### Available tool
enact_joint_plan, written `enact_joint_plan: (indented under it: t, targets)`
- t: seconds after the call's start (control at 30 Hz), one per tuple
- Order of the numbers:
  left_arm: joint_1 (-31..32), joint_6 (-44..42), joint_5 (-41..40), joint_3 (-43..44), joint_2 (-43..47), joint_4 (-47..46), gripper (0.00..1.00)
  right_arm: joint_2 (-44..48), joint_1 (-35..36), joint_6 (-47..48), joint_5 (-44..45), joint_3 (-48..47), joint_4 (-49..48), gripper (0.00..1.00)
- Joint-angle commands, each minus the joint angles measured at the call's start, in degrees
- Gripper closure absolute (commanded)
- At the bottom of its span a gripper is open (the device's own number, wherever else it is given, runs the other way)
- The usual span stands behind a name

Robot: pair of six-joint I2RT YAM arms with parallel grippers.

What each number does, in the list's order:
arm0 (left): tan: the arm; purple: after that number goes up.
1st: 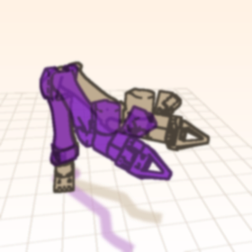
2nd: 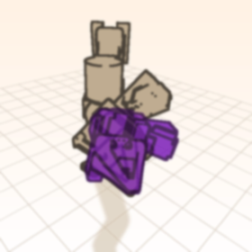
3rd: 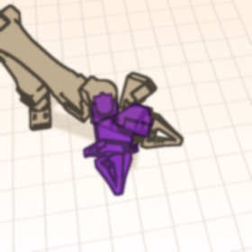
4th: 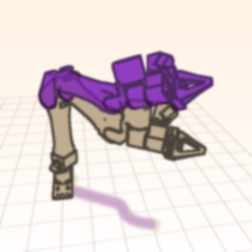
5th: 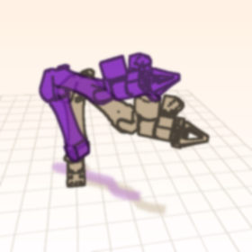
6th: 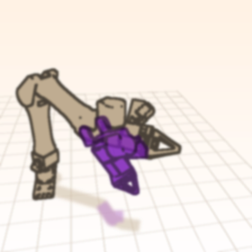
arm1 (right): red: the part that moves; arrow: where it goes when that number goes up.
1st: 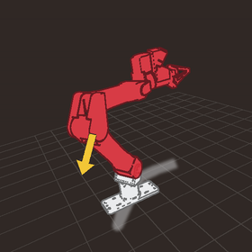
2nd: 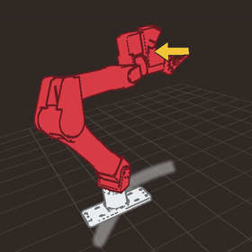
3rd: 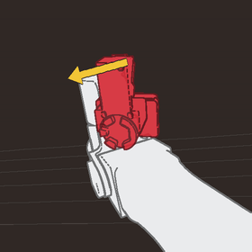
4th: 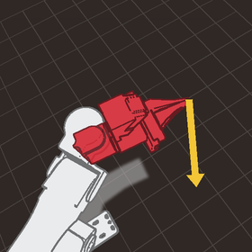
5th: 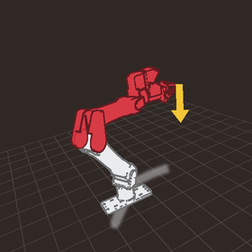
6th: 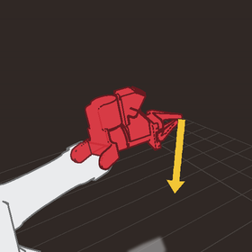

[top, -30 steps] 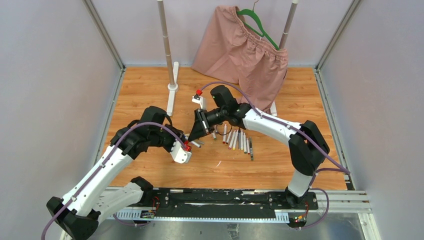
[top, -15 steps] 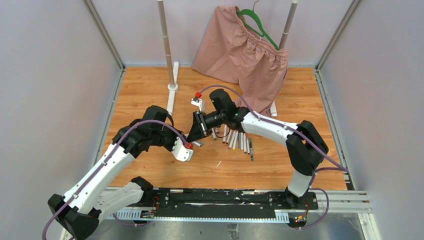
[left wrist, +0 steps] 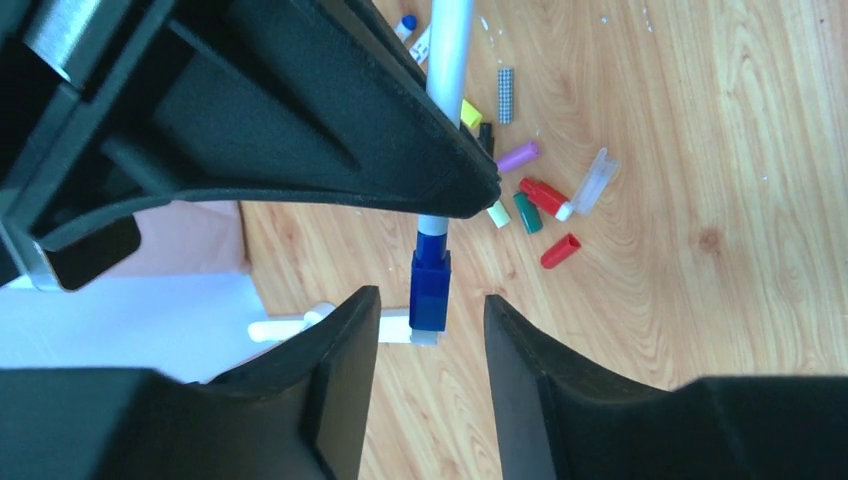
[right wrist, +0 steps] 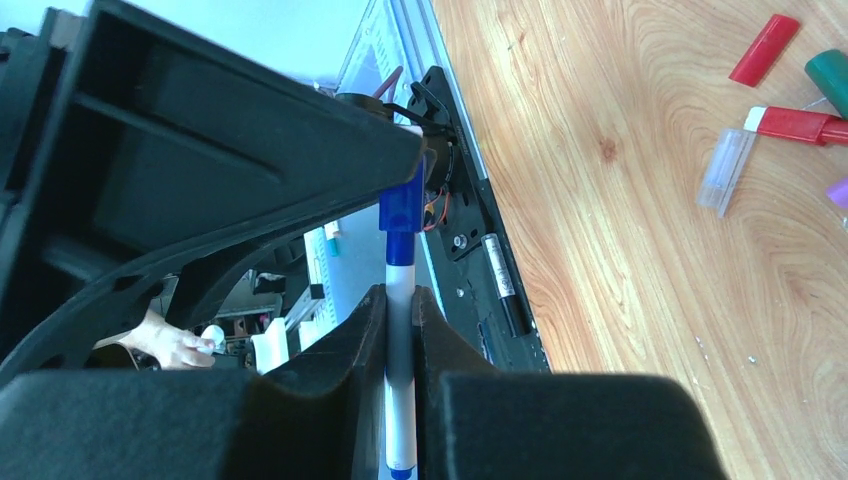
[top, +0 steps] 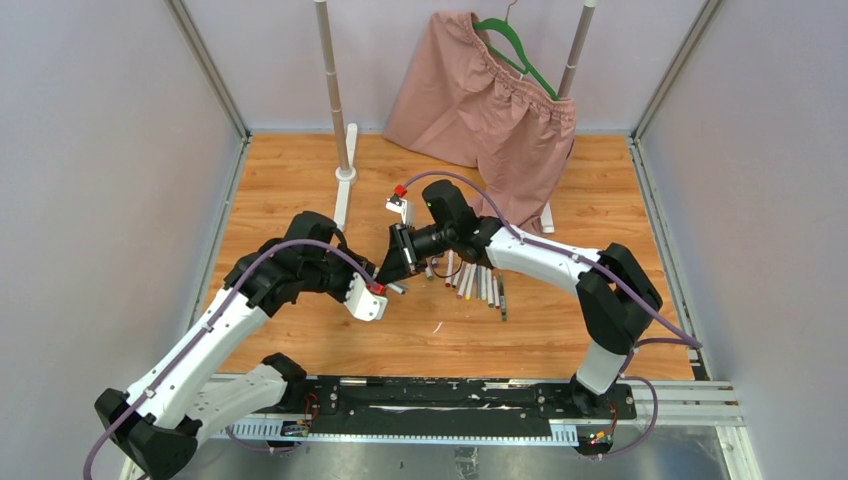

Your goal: Open the pen caps

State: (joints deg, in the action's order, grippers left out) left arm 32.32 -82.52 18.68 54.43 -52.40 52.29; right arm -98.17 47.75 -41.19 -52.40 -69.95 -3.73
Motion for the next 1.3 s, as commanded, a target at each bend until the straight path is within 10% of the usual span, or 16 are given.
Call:
enact_joint_plan:
  t: [0.0, 0.33, 0.57, 1.27]
  targets:
    - [0.1, -1.1, 2.1, -0.2, 2.0, -0.2, 0.49, 0.9, 0.6, -0.8, 0.0, -1.9, 1.2, 1.00]
    - [0.1, -2.0, 2.9, 1.1, -0.1, -0.2, 0.52, -1.3, 1.2, -4.9, -2.1, -3.6, -3.9, 1.00]
    - [0.1, -2.2, -0.2, 1.6, -1.1, -0.3, 1.00, -1.4, 1.2, -4.4, -2.2, -2.5, -3.6, 1.00]
    - [-8.5, -7.8, -12.1, -0.3, -9.9, -8.0, 1.00, 14.7, -0.7, 5.9, -1.3, 12.7, 14.1, 1.00]
